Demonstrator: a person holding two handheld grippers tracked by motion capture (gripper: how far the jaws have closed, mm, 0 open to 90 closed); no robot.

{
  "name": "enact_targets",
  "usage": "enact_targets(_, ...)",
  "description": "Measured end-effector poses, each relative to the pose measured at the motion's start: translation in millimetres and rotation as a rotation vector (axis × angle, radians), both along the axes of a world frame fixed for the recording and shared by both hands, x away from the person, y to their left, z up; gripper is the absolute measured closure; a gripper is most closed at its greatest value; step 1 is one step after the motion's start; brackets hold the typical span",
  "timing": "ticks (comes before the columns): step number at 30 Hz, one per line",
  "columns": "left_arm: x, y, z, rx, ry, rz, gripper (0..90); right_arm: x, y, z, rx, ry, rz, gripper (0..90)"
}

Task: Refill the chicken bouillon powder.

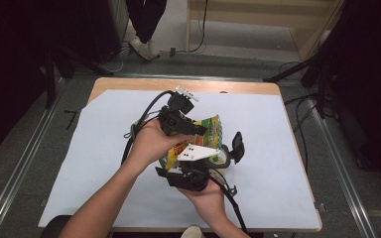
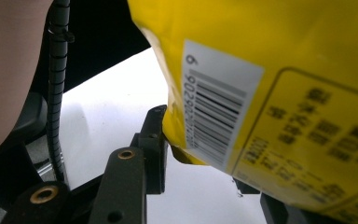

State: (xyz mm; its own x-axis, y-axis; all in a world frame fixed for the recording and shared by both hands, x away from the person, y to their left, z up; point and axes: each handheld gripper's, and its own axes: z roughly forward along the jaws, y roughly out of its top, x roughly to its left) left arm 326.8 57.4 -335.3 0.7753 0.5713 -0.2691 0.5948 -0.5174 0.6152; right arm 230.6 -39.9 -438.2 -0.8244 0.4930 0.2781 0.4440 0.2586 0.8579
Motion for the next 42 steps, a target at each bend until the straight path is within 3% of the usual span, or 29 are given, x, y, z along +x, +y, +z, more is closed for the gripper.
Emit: enact_targets(42,9.8,4.9,-6.6,-0.017,0.064,0.014,79.4,-0.7,-0.5,2.0,-0.026,-0.004,0.010,63.6)
